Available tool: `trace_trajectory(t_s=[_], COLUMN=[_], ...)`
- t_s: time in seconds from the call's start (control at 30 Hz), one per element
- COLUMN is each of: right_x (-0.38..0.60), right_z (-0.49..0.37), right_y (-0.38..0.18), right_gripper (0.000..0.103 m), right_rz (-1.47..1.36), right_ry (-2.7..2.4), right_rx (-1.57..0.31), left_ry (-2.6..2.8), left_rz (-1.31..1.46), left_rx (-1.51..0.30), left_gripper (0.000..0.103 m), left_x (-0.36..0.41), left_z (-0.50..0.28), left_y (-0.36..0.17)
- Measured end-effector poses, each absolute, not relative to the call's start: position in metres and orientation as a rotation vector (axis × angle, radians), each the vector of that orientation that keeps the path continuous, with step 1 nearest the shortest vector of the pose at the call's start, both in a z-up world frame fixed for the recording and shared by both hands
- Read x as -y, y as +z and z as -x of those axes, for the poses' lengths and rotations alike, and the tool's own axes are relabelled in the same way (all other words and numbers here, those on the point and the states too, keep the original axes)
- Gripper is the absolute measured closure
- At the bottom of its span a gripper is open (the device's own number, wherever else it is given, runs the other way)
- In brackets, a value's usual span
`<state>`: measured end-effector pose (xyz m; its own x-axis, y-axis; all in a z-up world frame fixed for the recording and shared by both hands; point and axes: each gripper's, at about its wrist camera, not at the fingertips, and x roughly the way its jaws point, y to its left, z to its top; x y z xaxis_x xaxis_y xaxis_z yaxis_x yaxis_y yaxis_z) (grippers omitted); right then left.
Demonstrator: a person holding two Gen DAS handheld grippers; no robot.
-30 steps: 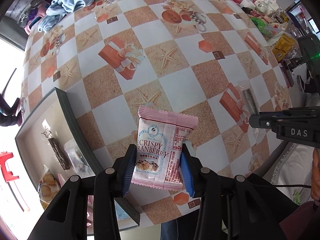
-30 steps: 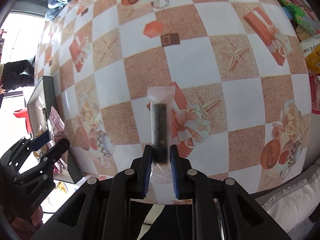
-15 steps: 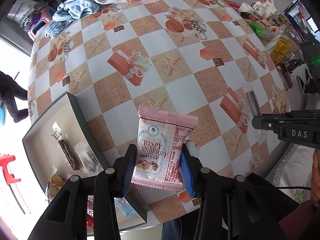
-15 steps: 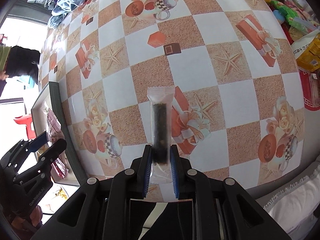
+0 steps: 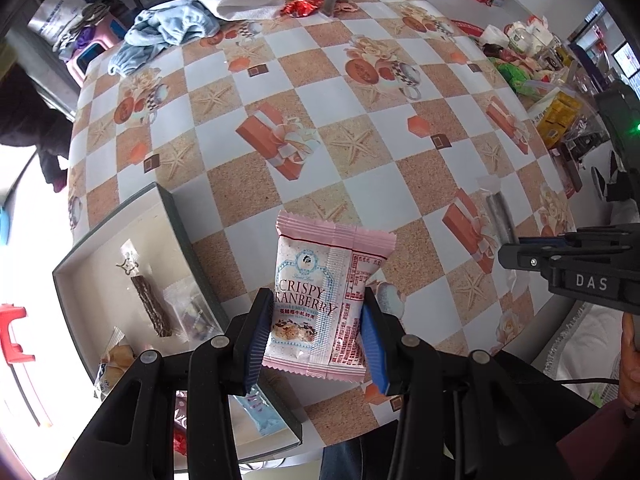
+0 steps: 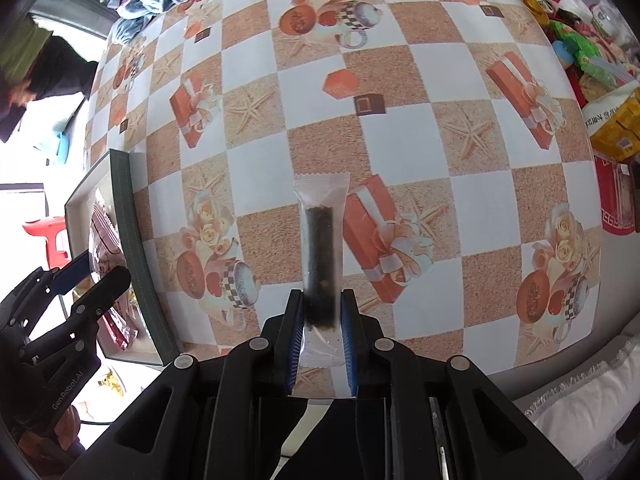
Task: Organize snacks
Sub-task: 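Carry the cranberry packet and wrapped stick over the gray box with both tools, then open both tools to drop the cranberry packet and stick into the box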
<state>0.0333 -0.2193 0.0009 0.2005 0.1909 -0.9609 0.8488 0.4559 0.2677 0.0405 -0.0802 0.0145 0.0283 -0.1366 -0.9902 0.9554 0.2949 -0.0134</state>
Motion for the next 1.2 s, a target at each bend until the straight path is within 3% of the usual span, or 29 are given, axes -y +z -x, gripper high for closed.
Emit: trace_trajectory(t_s=[0.7, 1.2], right_x=[0.171, 0.133], right_z=[-0.166, -0.236], right_y=[0.026, 0.032], right_gripper=[0.084, 0.084], right_rz=[-0.706, -0.575], right_ry=[-0.367, -0.225], right_rx=[-1.416, -1.460], left_ry=[-0.709, -0.607], left_rz=[-0.605, -0.557], left_rx=[-1.285, -1.334], left_gripper=[0.057, 0.057], left_x=[-0.019, -0.047], left_z=[-0.142, -0.170], left_y=[0.018, 0.004])
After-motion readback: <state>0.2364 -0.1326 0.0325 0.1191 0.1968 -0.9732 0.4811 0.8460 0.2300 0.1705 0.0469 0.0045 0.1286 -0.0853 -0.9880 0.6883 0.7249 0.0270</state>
